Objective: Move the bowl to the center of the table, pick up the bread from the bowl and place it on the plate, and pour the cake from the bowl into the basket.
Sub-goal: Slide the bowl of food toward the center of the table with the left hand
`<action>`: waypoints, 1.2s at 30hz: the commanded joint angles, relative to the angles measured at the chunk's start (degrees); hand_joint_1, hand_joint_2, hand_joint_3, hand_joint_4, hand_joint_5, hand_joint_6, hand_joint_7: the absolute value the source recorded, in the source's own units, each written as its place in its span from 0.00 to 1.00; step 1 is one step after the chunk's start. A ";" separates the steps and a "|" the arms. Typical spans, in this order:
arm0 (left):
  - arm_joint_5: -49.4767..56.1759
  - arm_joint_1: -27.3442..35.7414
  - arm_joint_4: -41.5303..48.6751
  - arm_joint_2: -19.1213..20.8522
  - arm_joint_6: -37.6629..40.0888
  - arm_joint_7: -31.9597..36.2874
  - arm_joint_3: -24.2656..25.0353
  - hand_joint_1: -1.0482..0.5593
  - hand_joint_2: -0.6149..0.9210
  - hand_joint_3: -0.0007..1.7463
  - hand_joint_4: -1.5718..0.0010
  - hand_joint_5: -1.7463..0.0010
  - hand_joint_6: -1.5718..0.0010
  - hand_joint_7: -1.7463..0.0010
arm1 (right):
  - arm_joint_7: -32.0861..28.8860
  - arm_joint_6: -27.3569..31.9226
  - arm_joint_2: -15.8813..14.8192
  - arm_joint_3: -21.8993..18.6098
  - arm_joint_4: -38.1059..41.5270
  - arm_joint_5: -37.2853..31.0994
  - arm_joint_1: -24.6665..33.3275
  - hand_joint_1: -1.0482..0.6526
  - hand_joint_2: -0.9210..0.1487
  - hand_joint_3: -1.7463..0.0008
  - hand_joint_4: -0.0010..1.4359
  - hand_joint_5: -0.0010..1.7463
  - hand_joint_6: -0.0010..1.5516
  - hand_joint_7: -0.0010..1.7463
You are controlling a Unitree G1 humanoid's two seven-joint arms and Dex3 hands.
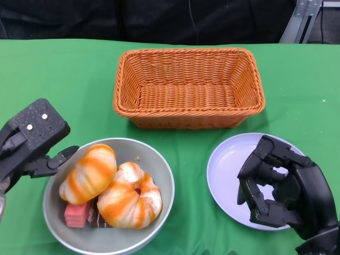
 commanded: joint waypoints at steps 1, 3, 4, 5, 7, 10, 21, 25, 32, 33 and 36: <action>-0.62 1.01 -1.55 0.48 1.25 -0.98 0.01 0.23 1.00 0.38 0.91 0.99 0.93 1.00 | 0.13 -0.12 -0.69 -0.41 -0.16 0.37 0.17 0.52 0.38 0.34 0.54 0.99 0.45 0.84; -1.16 1.16 -2.04 0.14 2.05 -1.40 0.13 0.23 1.00 0.38 0.91 1.00 0.93 1.00 | 0.37 -0.21 -0.72 -0.45 0.01 0.63 0.09 0.52 0.38 0.34 0.54 0.99 0.45 0.84; -1.39 1.20 -2.28 0.05 2.49 -1.63 0.05 0.23 1.00 0.38 0.91 1.00 0.92 0.99 | 0.46 -0.43 -0.72 -0.49 0.21 0.65 0.03 0.52 0.38 0.33 0.54 0.99 0.45 0.84; -1.59 1.22 -2.46 -0.02 2.88 -1.74 -0.04 0.22 1.00 0.37 0.91 1.00 0.92 0.99 | 0.46 -0.57 -0.68 -0.53 0.37 0.58 -0.01 0.52 0.38 0.33 0.54 0.99 0.45 0.84; -2.03 1.34 -2.87 -0.19 3.43 -1.89 -0.11 0.22 1.00 0.37 0.92 1.00 0.93 1.00 | 0.48 -0.50 -0.64 -0.55 0.38 0.55 0.00 0.52 0.38 0.33 0.54 0.99 0.45 0.84; -3.50 1.47 -3.30 -0.98 4.63 -2.00 0.50 0.22 1.00 0.36 0.93 1.00 0.93 1.00 | 0.27 -0.32 -0.65 -0.51 0.26 0.12 0.08 0.52 0.38 0.33 0.54 0.98 0.45 0.84; -6.03 2.78 -5.86 -2.83 5.36 -1.26 0.61 0.23 1.00 0.37 0.94 1.00 0.94 1.00 | 0.12 -0.83 -0.54 -0.29 0.59 -0.50 0.32 0.52 0.39 0.33 0.54 0.98 0.44 0.84; -6.78 2.84 -6.11 -3.17 5.39 -1.35 0.41 0.23 1.00 0.38 0.93 0.99 0.94 1.00 | -0.09 -1.22 -0.32 -0.11 0.82 -0.74 0.36 0.52 0.40 0.32 0.54 0.98 0.44 0.84; -7.98 2.71 -7.44 -4.24 7.64 -1.63 0.29 0.22 1.00 0.38 0.92 0.99 0.93 1.00 | -0.27 -1.37 -0.28 0.02 0.77 -1.09 0.32 0.53 0.40 0.31 0.54 0.97 0.44 0.83; -8.41 2.70 -7.66 -4.48 8.11 -1.81 0.36 0.22 1.00 0.38 0.92 0.99 0.93 1.00 | -0.31 -1.41 -0.22 -0.01 0.79 -1.03 0.30 0.53 0.40 0.31 0.54 0.97 0.44 0.83; -9.35 2.60 -7.76 -4.82 8.78 -2.15 0.11 0.22 1.00 0.38 0.92 0.99 0.94 1.00 | -0.50 -1.38 -0.13 -0.06 0.79 -1.09 0.33 0.52 0.40 0.31 0.54 0.97 0.45 0.83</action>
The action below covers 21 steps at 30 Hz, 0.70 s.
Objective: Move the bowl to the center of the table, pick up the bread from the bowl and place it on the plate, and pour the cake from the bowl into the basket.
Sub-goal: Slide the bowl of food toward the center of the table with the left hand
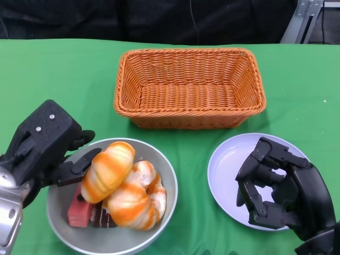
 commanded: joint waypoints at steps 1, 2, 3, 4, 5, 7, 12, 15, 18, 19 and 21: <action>-0.88 0.14 -0.66 -0.21 0.94 -1.00 -0.46 0.22 1.00 0.38 0.92 0.99 0.93 1.00 | -0.41 -0.89 -0.18 -0.27 0.24 0.13 0.24 0.52 0.40 0.32 0.54 0.97 0.45 0.83; -1.00 0.10 -0.66 -0.22 1.01 -1.05 -0.58 0.22 1.00 0.38 0.92 0.99 0.93 1.00 | -0.44 -0.94 -0.17 -0.29 0.30 0.09 0.21 0.52 0.40 0.32 0.54 0.98 0.45 0.83; -1.07 0.08 -0.68 -0.21 1.07 -1.06 -0.65 0.22 1.00 0.38 0.92 0.99 0.93 1.00 | -0.46 -0.98 -0.17 -0.30 0.36 0.08 0.18 0.52 0.40 0.32 0.54 0.98 0.45 0.83; -1.20 0.12 -0.63 -0.25 0.48 -1.36 -0.86 0.22 1.00 0.38 0.92 0.99 0.93 1.00 | -0.36 -1.15 -0.21 -0.33 0.55 0.14 0.09 0.52 0.40 0.32 0.54 0.98 0.45 0.83; -1.20 0.13 -0.69 -0.34 0.13 -1.51 -1.12 0.23 1.00 0.38 0.92 0.99 0.93 0.99 | -0.35 -1.30 -0.24 -0.34 0.67 0.10 0.02 0.52 0.40 0.32 0.54 0.98 0.45 0.84; -1.09 0.09 -0.77 -0.41 -0.42 -1.93 -1.73 0.23 1.00 0.39 0.91 0.99 0.93 1.00 | -0.32 -1.23 -0.30 -0.34 0.63 0.16 0.02 0.52 0.39 0.32 0.54 0.98 0.45 0.84; -1.09 0.14 -0.75 -0.91 -0.87 -1.96 -2.49 0.22 1.00 0.38 0.90 0.99 0.92 0.99 | -0.22 -1.21 -0.19 -0.43 0.61 0.62 0.00 0.53 0.40 0.32 0.54 0.98 0.45 0.84; -1.42 0.10 -1.66 -1.35 -0.05 -2.18 -2.64 0.22 1.00 0.38 0.90 0.99 0.91 0.99 | -0.45 -1.38 -0.15 -0.40 0.62 0.28 0.05 0.53 0.40 0.32 0.54 0.98 0.45 0.84; -1.60 0.14 -1.75 -1.80 -0.59 -2.05 -2.72 0.22 1.00 0.38 0.91 0.99 0.90 0.99 | -0.69 -1.30 -0.04 -0.33 0.56 0.10 0.10 0.53 0.40 0.31 0.54 0.98 0.45 0.84; -1.66 0.10 -1.49 -1.78 -1.12 -2.16 -2.84 0.22 1.00 0.38 0.91 0.99 0.90 0.99 | -0.77 -1.29 0.01 -0.31 0.55 0.07 0.10 0.53 0.41 0.31 0.54 0.98 0.45 0.84; -1.65 -0.01 -1.20 -1.82 -1.74 -2.16 -3.10 0.21 1.00 0.38 0.91 1.00 0.90 0.99 | -0.83 -1.31 0.02 -0.28 0.59 0.06 0.07 0.52 0.41 0.31 0.54 0.98 0.45 0.84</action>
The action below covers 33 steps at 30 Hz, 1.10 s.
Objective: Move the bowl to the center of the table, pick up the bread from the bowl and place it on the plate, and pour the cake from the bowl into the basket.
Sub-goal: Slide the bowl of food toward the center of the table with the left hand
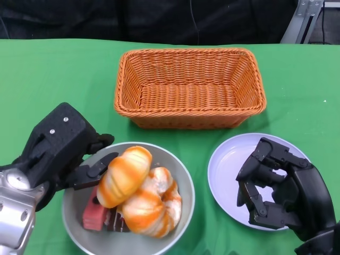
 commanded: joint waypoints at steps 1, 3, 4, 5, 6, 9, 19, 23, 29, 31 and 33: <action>-0.33 -0.03 0.14 0.06 -1.51 -0.74 -0.54 0.21 1.00 0.38 0.92 1.00 0.90 0.99 | -0.43 -0.57 -0.20 -0.20 -0.11 0.02 0.08 0.52 0.41 0.31 0.54 0.98 0.45 0.84; -0.53 -0.05 0.16 -0.21 -1.49 -0.57 -0.53 0.21 1.00 0.38 0.92 1.00 0.91 1.00 | -0.39 -0.41 -0.24 -0.12 -0.23 0.12 0.12 0.52 0.41 0.31 0.54 0.98 0.45 0.85; -0.56 -0.07 0.19 -0.35 -1.49 -0.42 -0.57 0.21 1.00 0.38 0.92 1.00 0.91 1.00 | -0.26 -0.49 -0.26 -0.09 -0.21 0.26 0.12 0.52 0.41 0.30 0.54 0.99 0.45 0.84; -0.51 -0.11 0.21 -0.52 -1.46 -0.18 -0.63 0.21 1.00 0.38 0.92 1.00 0.91 1.00 | -0.27 -0.64 -0.27 -0.06 -0.15 0.19 0.10 0.53 0.41 0.30 0.53 0.99 0.44 0.84; -0.53 -0.17 0.27 -0.82 -1.38 0.07 -0.63 0.21 1.00 0.38 0.92 1.00 0.92 1.00 | -0.22 -0.80 -0.30 -0.06 -0.08 0.17 0.08 0.53 0.41 0.31 0.53 0.99 0.44 0.84; -0.65 -0.21 0.46 -1.70 -1.52 0.79 -0.20 0.21 1.00 0.38 0.92 1.00 0.95 1.00 | -0.33 -1.06 -0.29 -0.03 0.11 -0.02 0.06 0.53 0.40 0.31 0.53 0.99 0.44 0.85; -2.15 3.18 -0.67 -7.35 -14.44 12.26 8.30 0.27 1.00 0.28 0.79 0.94 0.84 0.96 | -0.85 -1.51 -0.41 -0.38 0.28 -0.60 0.30 0.52 0.41 0.32 0.53 0.98 0.44 0.84; -4.53 3.21 -1.17 -9.49 -18.47 14.95 12.26 0.30 1.00 0.23 0.69 0.93 0.73 0.95 | -1.24 -1.87 -0.45 -0.45 0.44 -1.30 0.49 0.51 0.41 0.33 0.54 0.97 0.45 0.83; -9.18 2.17 -1.37 -9.62 -23.07 13.67 16.45 0.36 1.00 0.16 0.55 0.92 0.57 0.95 | -0.95 -1.84 -0.32 -0.34 0.78 -0.81 0.42 0.52 0.41 0.33 0.54 0.97 0.45 0.82; -11.24 1.74 -0.64 -9.42 -25.00 12.44 17.59 0.40 1.00 0.14 0.51 0.91 0.51 0.94 | -1.05 -1.72 -0.28 -0.31 0.73 -0.88 0.44 0.52 0.40 0.33 0.54 0.97 0.45 0.83; -13.34 1.02 1.88 -9.36 -28.76 10.54 18.79 0.48 1.00 0.12 0.44 0.89 0.44 0.92 | -1.10 -1.57 -0.30 -0.37 0.69 -0.84 0.44 0.52 0.39 0.33 0.54 0.97 0.45 0.83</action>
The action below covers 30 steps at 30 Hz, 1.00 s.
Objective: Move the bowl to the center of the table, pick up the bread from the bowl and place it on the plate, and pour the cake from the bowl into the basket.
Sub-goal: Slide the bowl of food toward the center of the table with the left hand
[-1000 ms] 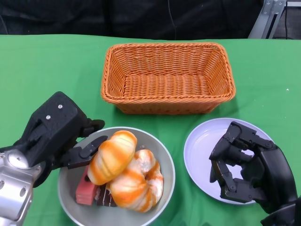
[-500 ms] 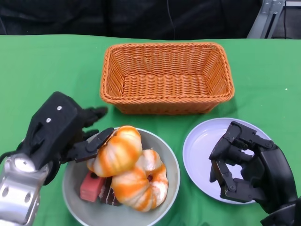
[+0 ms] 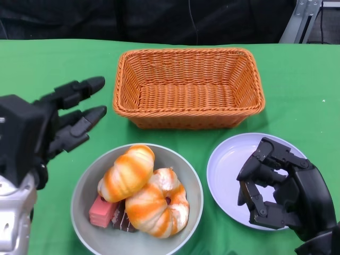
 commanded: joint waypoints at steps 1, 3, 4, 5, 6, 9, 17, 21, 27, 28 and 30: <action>-3.03 -1.60 3.59 0.71 -6.08 -2.80 2.29 0.51 1.00 0.12 0.40 0.87 0.39 0.91 | -0.23 -0.40 -0.36 -0.36 0.32 0.27 0.29 0.52 0.39 0.33 0.54 0.97 0.45 0.83; -4.24 -2.52 7.60 0.32 -9.91 -4.15 3.00 0.55 1.00 0.11 0.33 0.77 0.30 0.89 | -0.20 -0.71 -0.41 -0.57 0.49 0.40 0.25 0.52 0.39 0.33 0.53 0.97 0.45 0.83; -4.71 -2.89 9.26 0.27 -11.48 -4.80 3.17 0.58 1.00 0.13 0.35 0.62 0.25 0.88 | -0.16 -0.89 -0.40 -0.66 0.59 0.51 0.22 0.53 0.39 0.34 0.54 0.96 0.45 0.83; -4.84 -3.28 11.20 0.36 -13.43 -5.60 3.16 0.59 1.00 0.13 0.36 0.56 0.24 0.88 | -0.09 -1.12 -0.39 -0.82 0.75 0.68 0.15 0.53 0.39 0.34 0.54 0.96 0.45 0.82; -4.75 -3.72 13.43 0.50 -15.53 -6.41 3.11 0.59 1.00 0.14 0.38 0.50 0.22 0.87 | -0.11 -1.35 -0.30 -0.99 0.91 0.88 0.08 0.53 0.39 0.34 0.54 0.96 0.45 0.82; -5.08 -4.93 19.98 0.22 -20.38 -8.28 3.43 0.63 0.97 0.24 0.45 0.31 0.25 0.71 | -0.49 -2.02 -0.14 -1.52 1.45 1.02 -0.21 0.53 0.40 0.34 0.55 0.96 0.46 0.81; -7.06 -7.83 35.90 -0.52 -29.92 -12.28 5.32 0.68 0.73 0.63 0.47 0.14 0.41 0.27 | -2.11 -1.66 -0.90 -2.55 0.65 -0.59 -0.33 0.54 0.39 0.34 0.52 0.91 0.45 0.74; -7.60 -9.25 40.36 -0.70 -32.38 -13.08 6.19 0.67 0.71 0.66 0.47 0.12 0.42 0.23 | -2.70 -2.21 -1.75 -3.14 -0.46 -2.36 -0.41 0.52 0.35 0.41 0.48 0.87 0.44 0.67; -8.11 -10.96 45.37 -1.02 -35.81 -12.79 7.64 0.67 0.71 0.66 0.47 0.14 0.44 0.23 | -2.15 -3.81 -3.39 -3.22 -2.91 -3.65 -1.20 0.48 0.26 0.63 0.42 0.70 0.43 0.42; -8.35 -11.19 45.91 -1.08 -36.12 -12.84 7.88 0.66 0.71 0.66 0.47 0.14 0.44 0.23 | -1.72 -3.67 -3.97 -3.03 -3.56 -3.90 -1.28 0.47 0.20 0.70 0.42 0.67 0.43 0.38; -8.40 -11.39 46.21 -1.21 -36.42 -12.43 8.01 0.64 0.70 0.65 0.47 0.13 0.43 0.25 | -1.12 -3.50 -4.73 -2.69 -4.54 -4.23 -1.46 0.44 0.08 0.86 0.42 0.60 0.44 0.30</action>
